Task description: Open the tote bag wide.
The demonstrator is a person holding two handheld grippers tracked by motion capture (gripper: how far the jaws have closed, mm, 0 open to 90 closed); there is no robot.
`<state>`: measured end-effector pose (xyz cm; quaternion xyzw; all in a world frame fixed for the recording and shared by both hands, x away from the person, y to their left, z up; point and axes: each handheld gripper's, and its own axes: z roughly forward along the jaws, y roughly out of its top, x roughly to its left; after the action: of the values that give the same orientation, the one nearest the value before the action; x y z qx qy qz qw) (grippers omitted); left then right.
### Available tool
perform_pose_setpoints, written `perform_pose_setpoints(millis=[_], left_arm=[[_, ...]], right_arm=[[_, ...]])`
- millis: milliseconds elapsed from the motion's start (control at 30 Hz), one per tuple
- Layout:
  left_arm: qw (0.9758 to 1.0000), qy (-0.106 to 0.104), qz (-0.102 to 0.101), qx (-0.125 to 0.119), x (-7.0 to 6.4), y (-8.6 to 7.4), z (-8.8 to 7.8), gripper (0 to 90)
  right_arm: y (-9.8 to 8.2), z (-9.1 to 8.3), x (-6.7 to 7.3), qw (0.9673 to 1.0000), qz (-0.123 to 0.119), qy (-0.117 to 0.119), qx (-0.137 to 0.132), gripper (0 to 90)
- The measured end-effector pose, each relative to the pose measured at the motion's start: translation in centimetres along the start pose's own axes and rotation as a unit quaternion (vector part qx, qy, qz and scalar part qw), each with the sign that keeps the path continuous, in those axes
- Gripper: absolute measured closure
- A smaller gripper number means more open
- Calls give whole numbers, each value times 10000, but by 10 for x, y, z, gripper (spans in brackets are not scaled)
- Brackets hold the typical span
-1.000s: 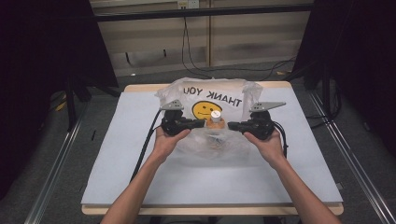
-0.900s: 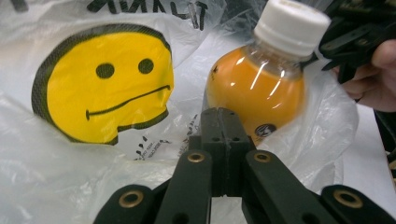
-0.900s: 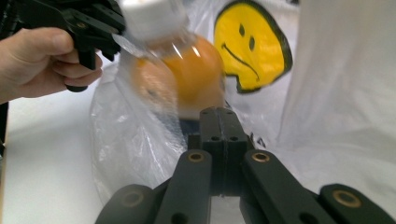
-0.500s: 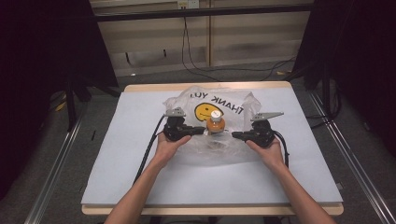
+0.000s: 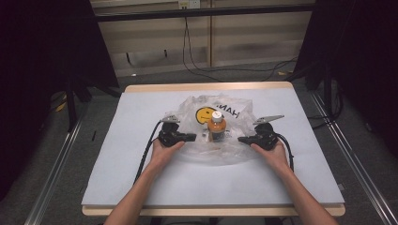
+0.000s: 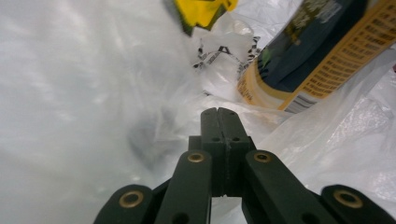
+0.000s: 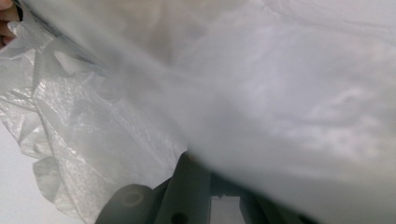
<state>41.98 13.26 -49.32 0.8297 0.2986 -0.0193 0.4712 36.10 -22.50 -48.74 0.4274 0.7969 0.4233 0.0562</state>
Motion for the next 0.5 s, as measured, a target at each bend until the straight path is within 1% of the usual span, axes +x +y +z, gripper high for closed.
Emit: perform_pose_setpoints(millis=[33,67,100,133,167,200,233,267,300,333,367,400,433,467,500], left_arm=[[10000,29,74,13,-1,1,0,900],[9998,34,172,113,-3,1,2,900],[9996,108,121,222,-6,0,3,900],[9994,126,198,268,-6,1,3,900],[9990,147,213,366,-7,1,3,900],[9987,179,222,411,-8,0,4,900],[9988,174,224,404,-8,-1,3,900],[9986,159,268,422,-7,-1,3,900],[9986,175,230,443,-8,-1,2,900],[9984,194,239,481,-8,-2,0,900],[9980,211,291,515,-9,-2,-2,900],[9977,172,363,552,-8,-3,-5,900],[9981,163,282,526,-8,-5,-7,900],[9980,163,291,544,-7,-7,-10,900],[9984,142,254,494,-7,-9,-11,900]], right_arm=[[0,0,-1,10000,-28,-21,45,900],[-1,0,-1,9999,-35,-25,125,900],[-2,0,-1,9998,-49,-40,200,900],[-4,-1,-3,9998,3,7,180,900],[-4,-2,-4,9998,22,0,183,900],[-3,-3,-5,9998,32,-34,212,900],[-4,-3,-4,9997,20,-65,220,900],[-5,-4,-4,9997,15,-81,213,900],[-6,-5,-4,9998,17,-68,186,900],[-8,-6,-4,9998,17,-61,169,900],[-9,-7,-5,9999,73,-27,154,900],[-10,-9,-5,9999,65,-38,152,900],[-11,-10,-5,9999,55,-47,139,900],[-12,-10,-4,9999,73,-66,118,900],[-13,-11,-4,9999,61,-73,97,900]])
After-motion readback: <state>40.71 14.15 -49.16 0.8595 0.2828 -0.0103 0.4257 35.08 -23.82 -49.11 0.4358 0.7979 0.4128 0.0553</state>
